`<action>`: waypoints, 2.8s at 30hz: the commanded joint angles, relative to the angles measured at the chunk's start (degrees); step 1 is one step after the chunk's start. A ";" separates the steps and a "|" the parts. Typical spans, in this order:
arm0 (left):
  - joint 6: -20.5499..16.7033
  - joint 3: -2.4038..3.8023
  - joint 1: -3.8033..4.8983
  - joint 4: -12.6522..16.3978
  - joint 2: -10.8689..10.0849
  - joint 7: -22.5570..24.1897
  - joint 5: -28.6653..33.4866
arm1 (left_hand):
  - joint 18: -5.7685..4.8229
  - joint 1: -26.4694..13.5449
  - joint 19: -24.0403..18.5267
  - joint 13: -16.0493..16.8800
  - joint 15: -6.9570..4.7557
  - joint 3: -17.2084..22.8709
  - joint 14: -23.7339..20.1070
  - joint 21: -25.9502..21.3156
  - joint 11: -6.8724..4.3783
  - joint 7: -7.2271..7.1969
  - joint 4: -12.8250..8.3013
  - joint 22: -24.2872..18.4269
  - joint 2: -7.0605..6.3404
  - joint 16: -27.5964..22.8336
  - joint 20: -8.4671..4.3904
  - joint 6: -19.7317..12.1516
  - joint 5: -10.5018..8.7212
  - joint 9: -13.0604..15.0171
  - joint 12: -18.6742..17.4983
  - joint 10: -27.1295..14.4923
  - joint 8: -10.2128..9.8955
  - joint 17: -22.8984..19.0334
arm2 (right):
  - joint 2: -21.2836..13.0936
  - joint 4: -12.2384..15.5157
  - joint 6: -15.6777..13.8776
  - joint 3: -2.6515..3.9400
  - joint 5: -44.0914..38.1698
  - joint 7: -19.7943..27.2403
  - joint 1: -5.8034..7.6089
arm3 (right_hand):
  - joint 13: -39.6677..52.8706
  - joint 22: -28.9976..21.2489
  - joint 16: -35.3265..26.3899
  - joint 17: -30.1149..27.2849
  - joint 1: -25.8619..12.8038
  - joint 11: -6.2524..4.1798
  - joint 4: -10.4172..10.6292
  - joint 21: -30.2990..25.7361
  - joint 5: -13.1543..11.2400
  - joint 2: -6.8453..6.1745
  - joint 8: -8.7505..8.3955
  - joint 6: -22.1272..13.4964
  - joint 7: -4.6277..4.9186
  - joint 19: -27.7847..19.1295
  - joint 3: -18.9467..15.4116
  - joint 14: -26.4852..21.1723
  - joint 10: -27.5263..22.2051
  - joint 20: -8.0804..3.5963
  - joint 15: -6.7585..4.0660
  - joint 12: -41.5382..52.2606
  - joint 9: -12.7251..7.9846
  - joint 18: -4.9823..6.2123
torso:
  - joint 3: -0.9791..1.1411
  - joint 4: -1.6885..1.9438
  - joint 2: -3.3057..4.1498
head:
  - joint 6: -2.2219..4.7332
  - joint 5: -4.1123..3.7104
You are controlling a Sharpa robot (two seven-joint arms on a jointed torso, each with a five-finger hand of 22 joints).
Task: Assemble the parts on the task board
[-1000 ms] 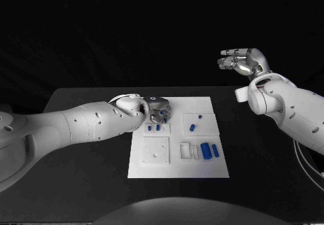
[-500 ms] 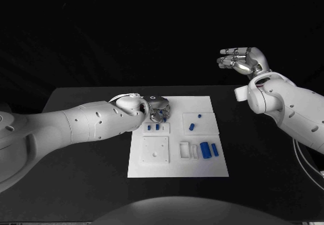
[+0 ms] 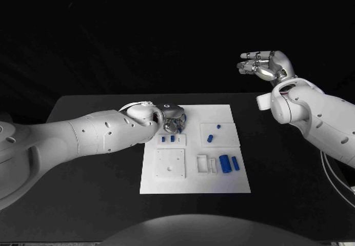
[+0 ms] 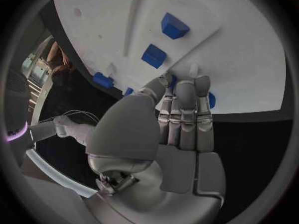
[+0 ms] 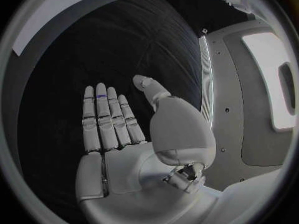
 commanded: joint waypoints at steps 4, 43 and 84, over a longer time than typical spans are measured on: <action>-1.77 -0.04 -0.23 0.56 -0.19 -0.03 1.08 | 0.19 -0.26 0.46 0.11 0.09 -0.73 0.68 0.10 0.23 0.20 0.20 0.89 1.06 -0.07 -0.09 -0.13 -0.60 -0.02 0.37 -0.09 -0.21 0.13 | 0.01 0.33 0.24 0.02 -0.31 0.54 0.01 | -0.06 -0.08 -0.24 -0.08 0.50 0.04 0.03 0.05 0.31 0.19 -0.28 0.23 0.04 -0.37 -0.21 -0.29 -0.53 0.12 0.15 -0.22 -0.08 0.11 | -0.05 -0.03 0.04 | 0.06 0.00; 0.58 5.69 -0.14 9.30 -9.82 -2.32 4.87 | 0.05 -0.01 0.58 0.10 0.05 -0.32 0.64 -0.50 0.44 0.33 -0.06 1.06 0.59 -0.92 -0.23 -0.68 -0.48 -0.03 0.37 -0.60 -0.21 0.43 | -0.80 0.52 0.45 0.02 -0.34 0.48 0.00 | -0.06 -0.08 -0.23 -0.08 0.42 0.03 -0.04 0.06 0.35 0.20 -0.29 0.29 0.02 -0.44 -0.37 -0.34 -0.51 0.14 0.18 -0.21 -0.08 0.12 | -0.10 0.11 -0.05 | 0.48 0.47; 3.11 4.15 -1.13 6.05 -8.34 -2.39 4.65 | 0.08 0.27 0.47 0.10 0.08 -0.36 0.59 -0.55 0.49 0.38 0.15 1.05 0.61 -1.16 -0.20 -0.80 -0.50 -0.03 0.37 -0.70 -0.21 0.59 | -0.64 0.55 0.58 0.02 -0.37 0.51 0.00 | -0.06 -0.08 -0.23 -0.08 0.44 0.04 -0.12 0.06 0.36 0.23 -0.27 0.47 0.00 -0.44 -0.41 -0.34 -0.51 0.15 0.17 -0.22 -0.06 0.12 | -0.02 -0.01 -0.02 | 0.18 0.42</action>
